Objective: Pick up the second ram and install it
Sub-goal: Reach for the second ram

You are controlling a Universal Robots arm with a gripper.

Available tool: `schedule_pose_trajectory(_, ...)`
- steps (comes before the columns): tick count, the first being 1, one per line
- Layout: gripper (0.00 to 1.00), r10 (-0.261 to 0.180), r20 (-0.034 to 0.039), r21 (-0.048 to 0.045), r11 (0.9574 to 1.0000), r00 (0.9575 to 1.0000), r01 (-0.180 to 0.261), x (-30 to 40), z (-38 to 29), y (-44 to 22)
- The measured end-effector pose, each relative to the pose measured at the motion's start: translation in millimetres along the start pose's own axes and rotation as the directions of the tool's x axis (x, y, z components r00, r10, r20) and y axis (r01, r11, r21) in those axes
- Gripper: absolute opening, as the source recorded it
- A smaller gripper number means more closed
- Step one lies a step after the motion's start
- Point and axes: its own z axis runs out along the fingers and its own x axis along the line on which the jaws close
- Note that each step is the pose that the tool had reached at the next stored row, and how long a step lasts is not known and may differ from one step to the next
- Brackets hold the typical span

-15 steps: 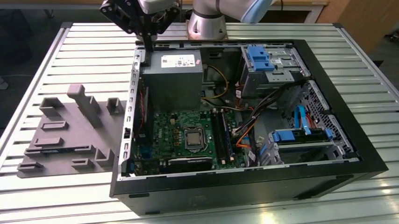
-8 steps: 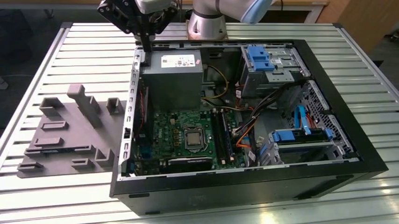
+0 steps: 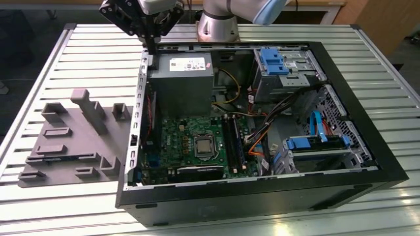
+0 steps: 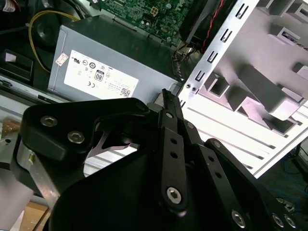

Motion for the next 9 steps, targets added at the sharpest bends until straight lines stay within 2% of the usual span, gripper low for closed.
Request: schedule_pose_trajectory(9,0.11,0.000,0.0009,-0.0001,1.0000,1.0000,0.000,5.0,-0.1,-0.4)
